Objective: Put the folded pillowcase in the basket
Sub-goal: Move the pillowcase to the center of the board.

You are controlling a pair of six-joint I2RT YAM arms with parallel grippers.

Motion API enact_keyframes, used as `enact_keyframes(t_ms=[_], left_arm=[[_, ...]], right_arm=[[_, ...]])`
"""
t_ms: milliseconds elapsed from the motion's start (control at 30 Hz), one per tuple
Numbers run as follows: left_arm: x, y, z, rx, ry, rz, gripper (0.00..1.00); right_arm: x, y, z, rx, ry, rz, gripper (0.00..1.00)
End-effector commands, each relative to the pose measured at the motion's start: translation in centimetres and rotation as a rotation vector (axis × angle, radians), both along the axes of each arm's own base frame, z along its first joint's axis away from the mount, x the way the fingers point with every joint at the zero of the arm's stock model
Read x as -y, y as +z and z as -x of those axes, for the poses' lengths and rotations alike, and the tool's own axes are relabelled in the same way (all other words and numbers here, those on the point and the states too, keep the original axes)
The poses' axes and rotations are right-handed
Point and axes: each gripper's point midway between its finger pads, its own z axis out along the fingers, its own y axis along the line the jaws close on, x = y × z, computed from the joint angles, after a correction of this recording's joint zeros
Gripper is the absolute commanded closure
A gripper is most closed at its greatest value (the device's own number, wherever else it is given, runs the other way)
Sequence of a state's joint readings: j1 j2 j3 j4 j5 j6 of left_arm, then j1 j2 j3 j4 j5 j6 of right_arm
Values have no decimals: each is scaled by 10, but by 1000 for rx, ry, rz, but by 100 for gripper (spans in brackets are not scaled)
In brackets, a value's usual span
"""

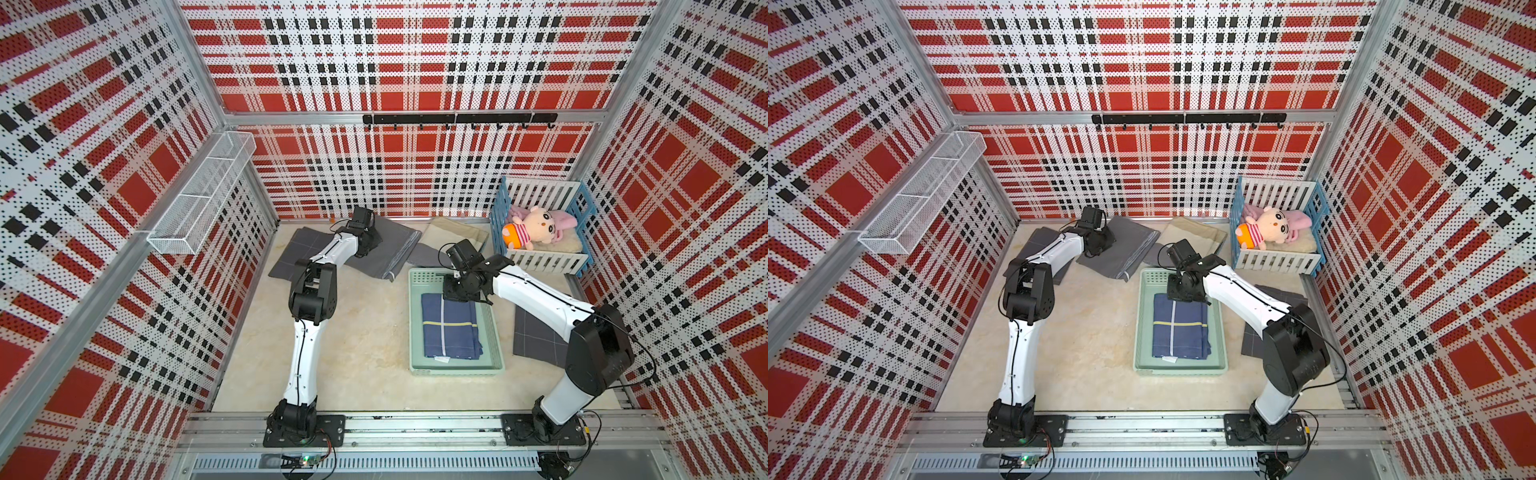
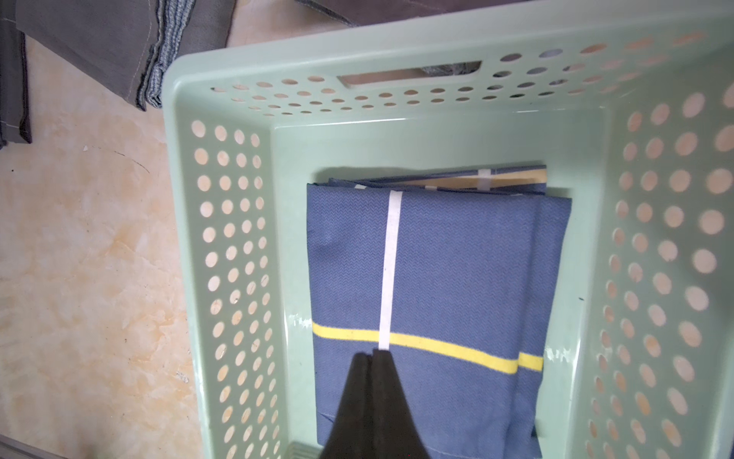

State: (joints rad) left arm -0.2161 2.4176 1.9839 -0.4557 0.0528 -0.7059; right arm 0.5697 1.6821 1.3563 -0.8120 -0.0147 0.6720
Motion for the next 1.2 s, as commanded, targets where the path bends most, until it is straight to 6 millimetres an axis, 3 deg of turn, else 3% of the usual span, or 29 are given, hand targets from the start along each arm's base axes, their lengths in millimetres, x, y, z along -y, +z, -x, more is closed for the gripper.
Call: enact_keyframes(t_ms=[0,167,333,467,667,833,1000,1100,1167], left_arm=[[-4,-33,25,-110,21,40,100],[-14,-50,72,-206,15,19,100],[-25,-52,142,-299,36,2,100],[-36,-40,204,-333,68,-20,100],[-57,-12,270,-323,118,-28,100],[-67,9,299,-305,113,-19,100],[-81,6,319,-313,117,-10,100],[-83,25,299,-231,108,19,100],[-76,44,271,-162,70,38,100]], right_arm=[[-8,4,-7,12,27,1,100],[-14,3,-10,9,51,-6,100],[-18,2,-11,6,74,-18,100],[-25,6,-11,9,92,-52,100],[-41,18,-9,31,123,-70,100],[-73,34,-4,57,179,-58,100],[-115,38,-2,48,228,-58,100],[-144,41,0,46,264,-38,100],[-161,40,-1,24,261,-53,100]])
